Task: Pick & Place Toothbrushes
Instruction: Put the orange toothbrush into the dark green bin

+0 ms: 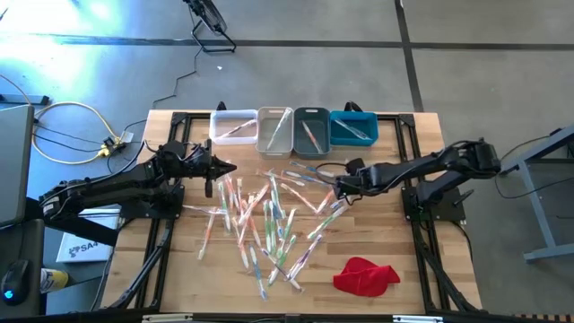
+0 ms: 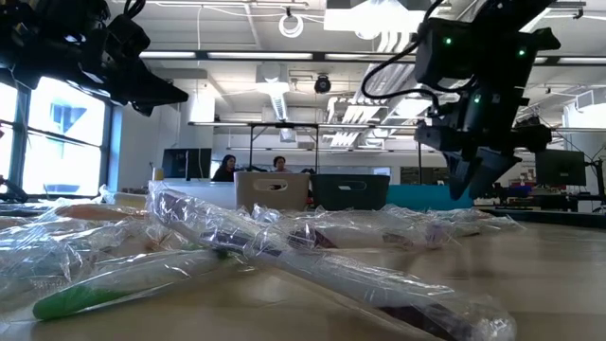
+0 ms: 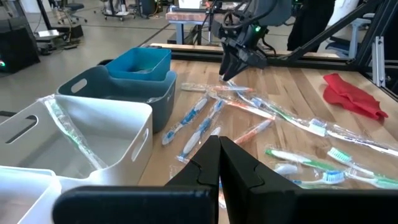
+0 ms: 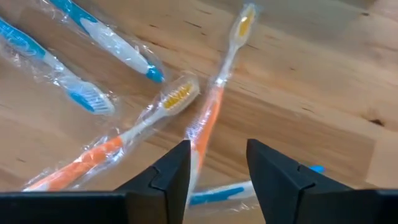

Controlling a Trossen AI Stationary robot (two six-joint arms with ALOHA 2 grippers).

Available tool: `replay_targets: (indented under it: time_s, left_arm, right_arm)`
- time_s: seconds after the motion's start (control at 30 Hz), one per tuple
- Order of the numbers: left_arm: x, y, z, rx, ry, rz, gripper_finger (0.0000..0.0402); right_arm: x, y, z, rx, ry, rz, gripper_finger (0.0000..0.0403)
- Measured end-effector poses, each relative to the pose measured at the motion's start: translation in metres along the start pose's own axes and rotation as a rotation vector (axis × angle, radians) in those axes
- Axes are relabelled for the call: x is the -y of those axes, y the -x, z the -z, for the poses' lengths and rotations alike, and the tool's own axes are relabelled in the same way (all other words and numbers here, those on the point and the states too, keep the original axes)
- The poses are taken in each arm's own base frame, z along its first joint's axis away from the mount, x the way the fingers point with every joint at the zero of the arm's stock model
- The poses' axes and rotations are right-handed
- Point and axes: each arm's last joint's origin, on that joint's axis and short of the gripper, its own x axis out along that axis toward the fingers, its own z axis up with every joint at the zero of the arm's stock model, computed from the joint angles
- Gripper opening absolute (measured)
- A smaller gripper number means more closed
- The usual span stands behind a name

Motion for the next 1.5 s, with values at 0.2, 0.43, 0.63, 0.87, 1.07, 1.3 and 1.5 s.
replay_targets:
  time_s: [0.2,0.43,0.63,0.87,1.07,1.3,1.5]
  left_arm:
    - [0.000,0.000,0.000,0.000,0.000,0.000,0.0000]
    - [0.000,0.000,0.000,-0.005,0.001,0.001,0.0000]
    - [0.000,0.000,0.001,-0.008,0.002,0.001,0.0000]
    - [0.000,0.000,0.001,-0.011,0.003,0.001,0.0000]
    - [0.000,0.000,0.002,-0.022,-0.010,0.002,0.0000]
    - [0.000,0.000,0.002,-0.022,-0.012,0.002,0.0000]
    - [0.000,0.000,0.002,-0.022,-0.012,0.002,0.0000]
  right_arm:
    - [-0.007,-0.004,-0.001,0.017,-0.023,-0.044,0.0142]
    - [-0.007,-0.004,-0.001,0.023,-0.050,-0.044,0.0141]
    - [-0.012,-0.015,0.003,0.008,-0.033,-0.011,0.0140]
    - [-0.015,-0.032,0.010,-0.016,-0.004,0.046,0.0140]
    - [-0.017,-0.034,0.011,-0.014,-0.005,0.044,0.0140]
    - [-0.017,-0.034,0.011,-0.015,-0.006,0.042,0.0140]
    - [-0.017,-0.035,0.011,-0.015,-0.007,0.041,0.0140]
